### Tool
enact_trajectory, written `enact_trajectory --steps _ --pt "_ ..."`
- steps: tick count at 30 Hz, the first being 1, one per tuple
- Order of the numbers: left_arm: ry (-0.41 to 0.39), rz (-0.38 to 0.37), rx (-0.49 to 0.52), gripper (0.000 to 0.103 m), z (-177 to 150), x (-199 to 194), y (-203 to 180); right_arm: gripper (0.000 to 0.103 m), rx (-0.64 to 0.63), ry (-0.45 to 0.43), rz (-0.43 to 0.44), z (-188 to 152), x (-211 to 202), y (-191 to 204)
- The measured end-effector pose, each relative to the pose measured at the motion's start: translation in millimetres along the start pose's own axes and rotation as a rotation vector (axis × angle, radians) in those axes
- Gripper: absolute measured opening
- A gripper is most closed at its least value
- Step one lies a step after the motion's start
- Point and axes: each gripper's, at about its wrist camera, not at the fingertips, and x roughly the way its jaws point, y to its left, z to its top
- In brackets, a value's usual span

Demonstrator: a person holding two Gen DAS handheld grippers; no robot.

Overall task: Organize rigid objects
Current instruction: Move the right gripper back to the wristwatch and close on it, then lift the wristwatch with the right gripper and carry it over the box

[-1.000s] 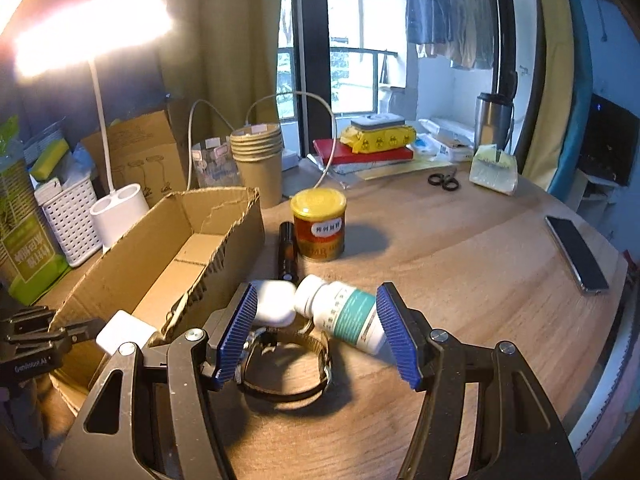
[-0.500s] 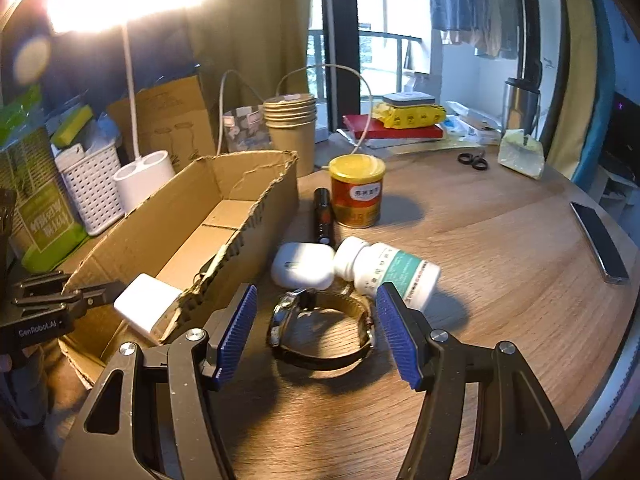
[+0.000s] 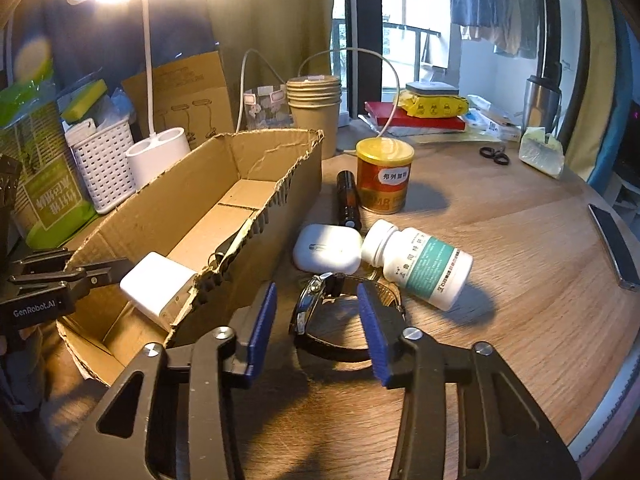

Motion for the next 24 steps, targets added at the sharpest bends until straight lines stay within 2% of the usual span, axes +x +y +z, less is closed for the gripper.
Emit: enact_trajectory --steps 3,7,20,24 --pt "0.000 0.000 0.000 0.024 0 0 0 0.033 -0.006 0.018 0.017 -2 5 2" --pt "0.000 0.000 0.000 0.024 0 0 0 0.027 -0.016 0.031 0.026 -4 11 7" --pt "0.000 0.000 0.000 0.024 0 0 0 0.019 -0.032 0.049 0.026 -6 18 9" --pt "0.000 0.000 0.000 0.024 0 0 0 0.011 -0.030 0.042 0.026 -6 16 8"
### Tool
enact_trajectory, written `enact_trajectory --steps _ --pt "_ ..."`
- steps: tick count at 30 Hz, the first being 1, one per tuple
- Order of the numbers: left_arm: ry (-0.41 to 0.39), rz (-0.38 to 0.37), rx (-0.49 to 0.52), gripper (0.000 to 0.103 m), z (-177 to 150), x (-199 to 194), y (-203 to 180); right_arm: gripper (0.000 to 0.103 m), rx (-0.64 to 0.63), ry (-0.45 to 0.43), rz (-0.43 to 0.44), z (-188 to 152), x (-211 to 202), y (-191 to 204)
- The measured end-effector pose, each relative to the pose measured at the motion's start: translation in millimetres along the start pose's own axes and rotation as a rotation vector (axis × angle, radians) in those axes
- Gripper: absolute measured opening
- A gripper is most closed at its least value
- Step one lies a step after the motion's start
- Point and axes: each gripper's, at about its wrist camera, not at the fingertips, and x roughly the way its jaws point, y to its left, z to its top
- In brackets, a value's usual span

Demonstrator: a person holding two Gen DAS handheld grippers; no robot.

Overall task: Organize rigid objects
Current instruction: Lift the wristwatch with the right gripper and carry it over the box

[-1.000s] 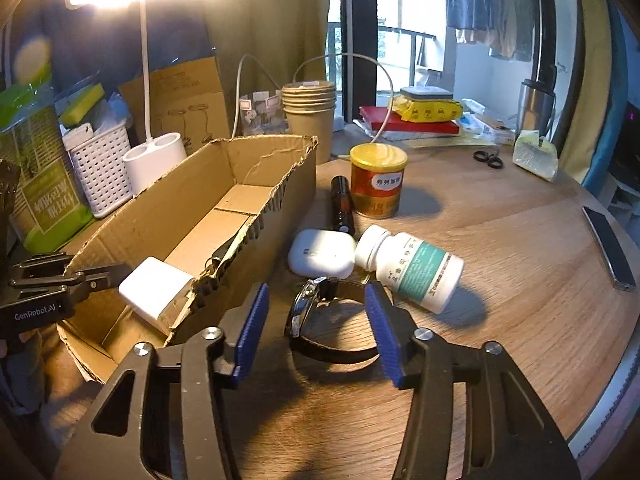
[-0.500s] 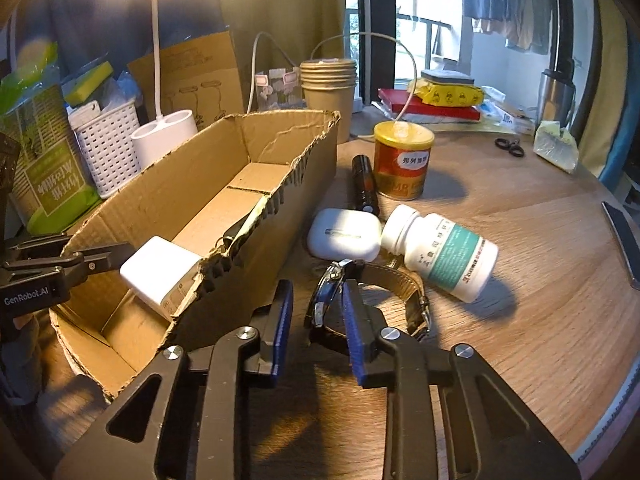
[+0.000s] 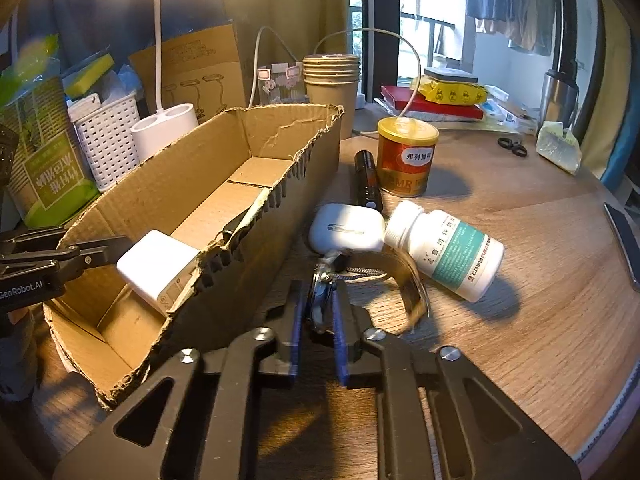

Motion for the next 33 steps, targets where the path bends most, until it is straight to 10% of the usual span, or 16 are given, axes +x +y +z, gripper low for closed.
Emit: enact_trajectory --steps 33 --pt "0.000 0.000 0.001 0.024 0 0 0 0.011 -0.021 -0.175 -0.042 29 -57 3"
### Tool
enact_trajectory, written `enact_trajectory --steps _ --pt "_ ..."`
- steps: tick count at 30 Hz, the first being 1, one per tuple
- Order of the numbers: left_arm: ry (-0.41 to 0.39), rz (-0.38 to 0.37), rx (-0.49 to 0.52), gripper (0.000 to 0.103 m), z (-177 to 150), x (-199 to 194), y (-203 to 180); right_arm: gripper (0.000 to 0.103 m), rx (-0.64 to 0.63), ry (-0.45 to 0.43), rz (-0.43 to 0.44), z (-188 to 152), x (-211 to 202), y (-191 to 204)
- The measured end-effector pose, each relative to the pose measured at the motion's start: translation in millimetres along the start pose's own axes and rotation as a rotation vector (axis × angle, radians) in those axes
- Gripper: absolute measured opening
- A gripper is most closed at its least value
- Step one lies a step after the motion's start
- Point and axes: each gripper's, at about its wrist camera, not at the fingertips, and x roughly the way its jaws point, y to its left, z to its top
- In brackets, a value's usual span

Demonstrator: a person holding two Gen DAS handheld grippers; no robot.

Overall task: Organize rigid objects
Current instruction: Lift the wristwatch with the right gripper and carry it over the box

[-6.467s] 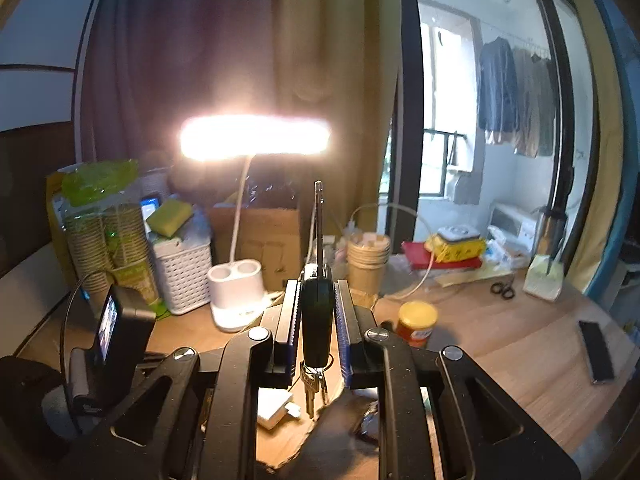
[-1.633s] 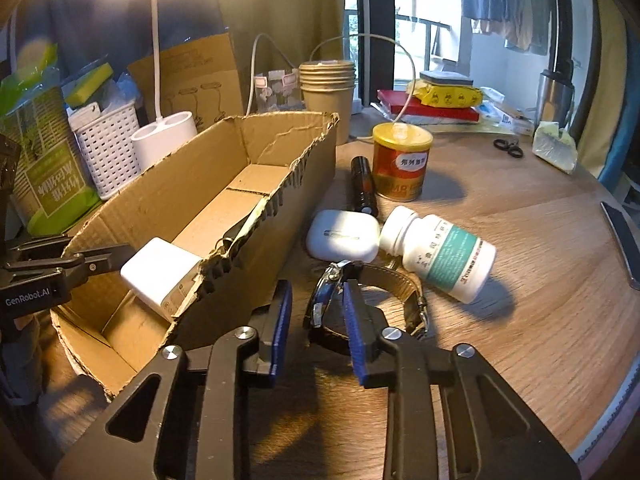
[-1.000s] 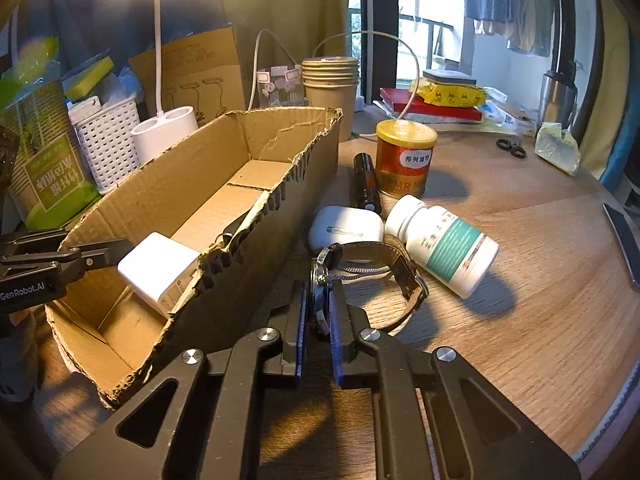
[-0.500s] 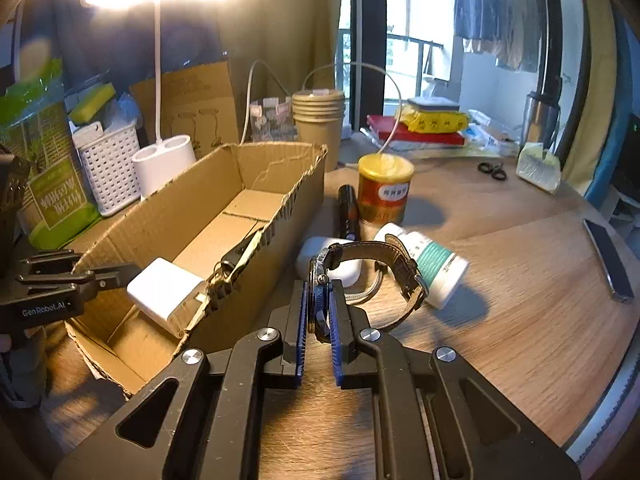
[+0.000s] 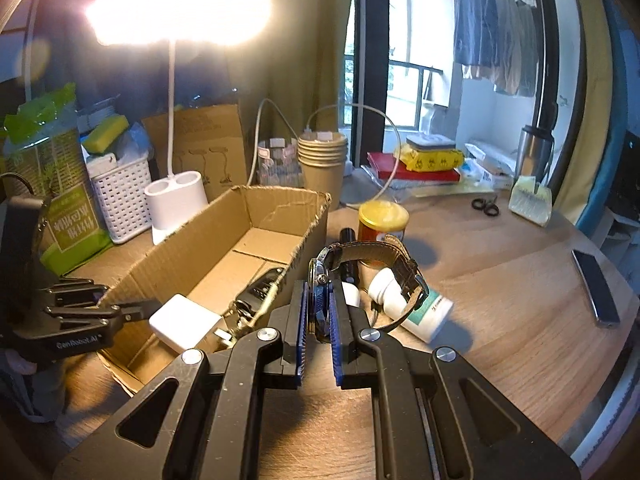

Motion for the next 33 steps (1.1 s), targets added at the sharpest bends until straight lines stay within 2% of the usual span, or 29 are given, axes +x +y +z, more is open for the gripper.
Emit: enact_trajectory --steps 9,20,33 --pt "-0.003 0.002 0.002 0.024 1 0 2 0.011 -0.038 -0.050 0.027 18 -8 16" --pt "-0.003 0.002 0.002 0.024 1 0 2 0.011 -0.119 -0.068 0.117 33 5 57" --pt "-0.007 0.004 0.008 0.023 2 -1 0 0.011 -0.207 0.031 0.184 33 42 80"
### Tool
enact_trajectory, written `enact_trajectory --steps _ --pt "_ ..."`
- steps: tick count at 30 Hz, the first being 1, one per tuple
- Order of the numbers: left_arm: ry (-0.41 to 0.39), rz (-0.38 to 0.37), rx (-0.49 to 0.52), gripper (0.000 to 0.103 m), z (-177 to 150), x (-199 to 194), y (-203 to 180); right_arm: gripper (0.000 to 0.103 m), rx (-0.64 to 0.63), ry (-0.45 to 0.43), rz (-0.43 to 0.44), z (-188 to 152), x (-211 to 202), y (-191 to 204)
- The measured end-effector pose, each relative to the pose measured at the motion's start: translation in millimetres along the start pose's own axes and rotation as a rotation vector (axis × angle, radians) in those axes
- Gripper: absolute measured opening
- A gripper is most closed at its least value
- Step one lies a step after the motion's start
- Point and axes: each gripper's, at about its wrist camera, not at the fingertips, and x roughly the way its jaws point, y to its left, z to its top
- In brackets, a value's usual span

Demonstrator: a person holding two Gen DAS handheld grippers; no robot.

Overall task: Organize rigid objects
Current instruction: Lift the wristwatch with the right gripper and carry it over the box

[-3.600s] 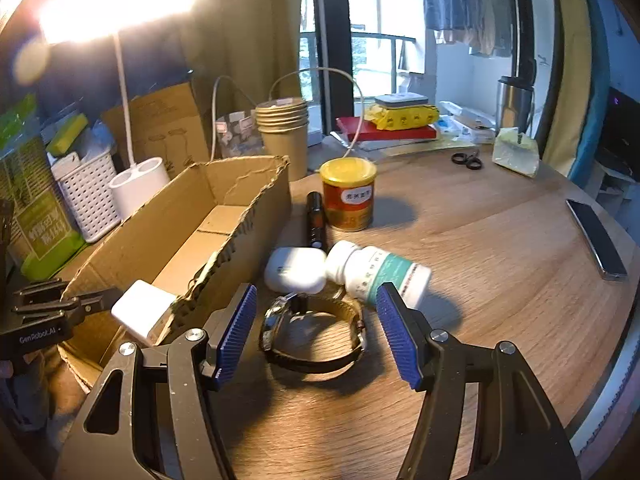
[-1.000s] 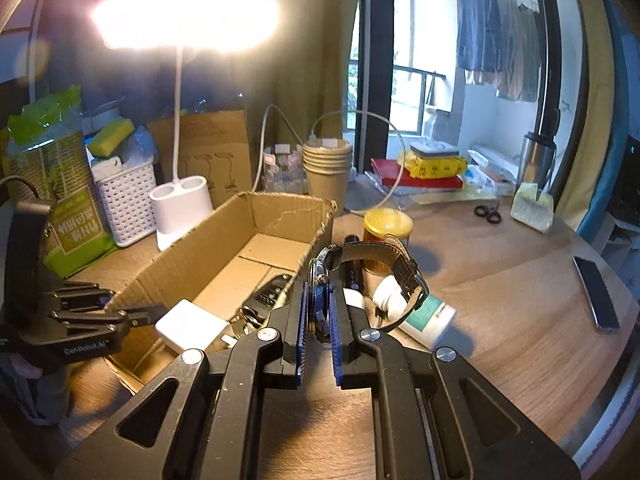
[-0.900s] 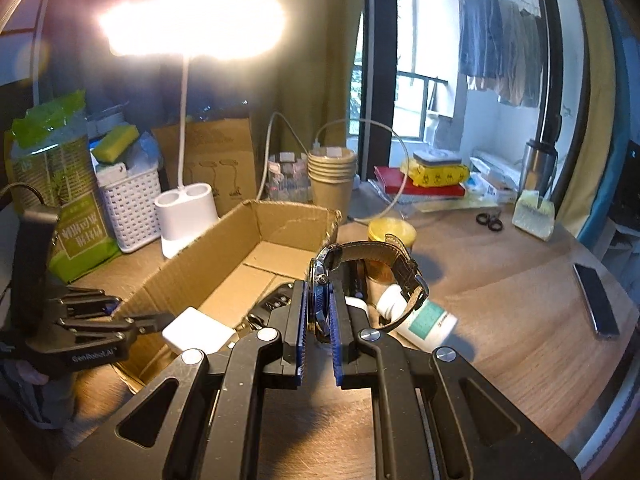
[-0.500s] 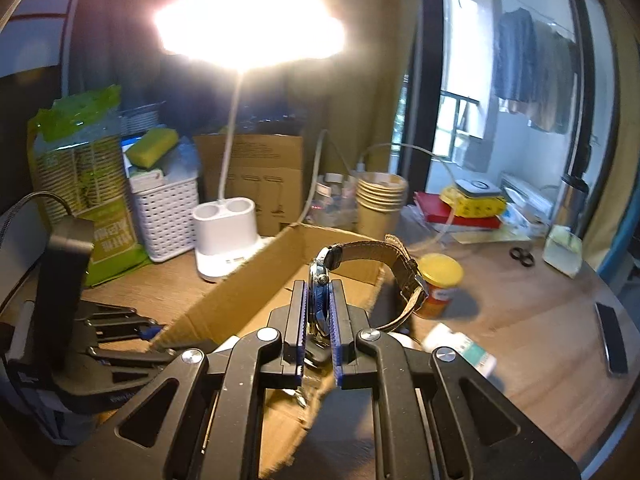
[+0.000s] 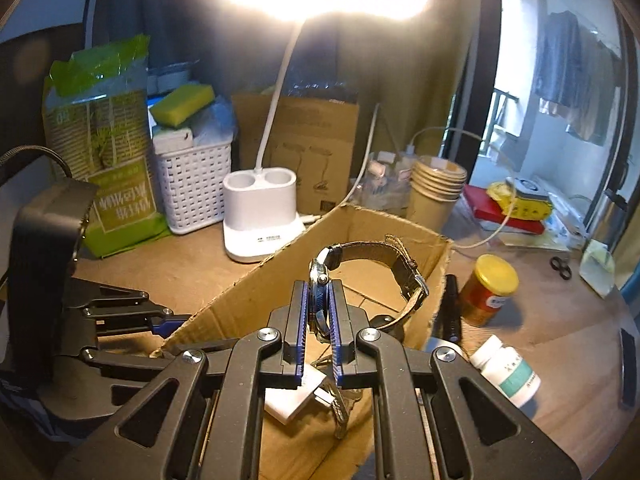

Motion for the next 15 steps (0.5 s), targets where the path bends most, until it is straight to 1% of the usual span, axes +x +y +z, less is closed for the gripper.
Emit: enact_trajectory --steps 8,15 --pt "0.001 -0.001 -0.001 0.023 0 0 0 0.011 -0.032 0.067 0.090 11 19 3" --pt "0.001 -0.001 -0.001 0.023 0 0 0 0.011 -0.095 0.162 0.122 12 39 9"
